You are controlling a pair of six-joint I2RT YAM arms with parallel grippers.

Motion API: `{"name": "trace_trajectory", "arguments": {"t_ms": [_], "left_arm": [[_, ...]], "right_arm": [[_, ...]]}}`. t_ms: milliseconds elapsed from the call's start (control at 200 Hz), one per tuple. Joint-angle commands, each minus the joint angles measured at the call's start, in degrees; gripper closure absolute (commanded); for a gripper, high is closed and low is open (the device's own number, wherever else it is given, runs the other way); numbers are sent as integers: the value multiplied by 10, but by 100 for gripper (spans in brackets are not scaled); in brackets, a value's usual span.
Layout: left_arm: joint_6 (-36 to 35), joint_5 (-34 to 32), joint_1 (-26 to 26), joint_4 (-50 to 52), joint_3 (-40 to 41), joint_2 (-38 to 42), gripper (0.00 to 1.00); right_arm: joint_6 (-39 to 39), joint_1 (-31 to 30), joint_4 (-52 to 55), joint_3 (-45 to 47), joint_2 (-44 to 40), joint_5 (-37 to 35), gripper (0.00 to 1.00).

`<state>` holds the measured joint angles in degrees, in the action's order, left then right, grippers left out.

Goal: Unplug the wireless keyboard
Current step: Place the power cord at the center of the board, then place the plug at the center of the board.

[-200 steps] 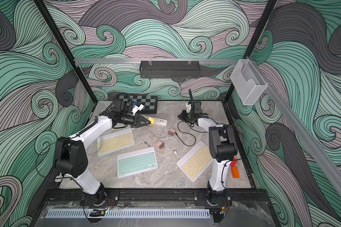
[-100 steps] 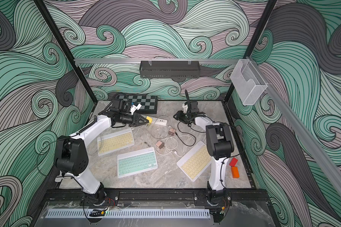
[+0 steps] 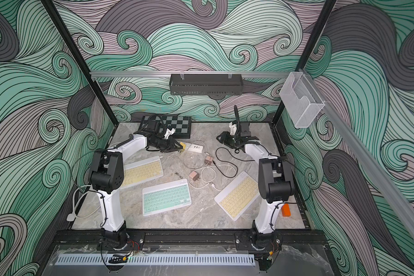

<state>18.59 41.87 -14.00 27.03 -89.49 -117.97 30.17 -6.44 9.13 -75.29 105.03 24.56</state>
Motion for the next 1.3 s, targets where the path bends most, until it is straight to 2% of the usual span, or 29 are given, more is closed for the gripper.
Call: {"name": "trace_trajectory", "arguments": {"t_ms": [0,335,580,785,931,1136,1291], "left_arm": [[-20,-29,-24,3,-37,-28,100],[-19,-54,-71,10,-86,-109,100],[-10,-54,-88,11,-113,-143,100],[-13,-58,-89,23,-114,-148,70],[-30,-74,-89,42,-114,-129,63],[-53,-124,-90,92,-132,-90,48],[-60,-152,-89,110,-135,-50,46]], "right_arm": [[2,3,-11,16,-21,11,45],[2,10,-16,36,-33,23,45],[1,11,-17,40,-34,28,46],[2,12,-21,43,-35,29,46],[2,12,-21,45,-43,31,46],[1,12,-24,58,-64,28,46],[1,13,-25,60,-70,33,45]]}}
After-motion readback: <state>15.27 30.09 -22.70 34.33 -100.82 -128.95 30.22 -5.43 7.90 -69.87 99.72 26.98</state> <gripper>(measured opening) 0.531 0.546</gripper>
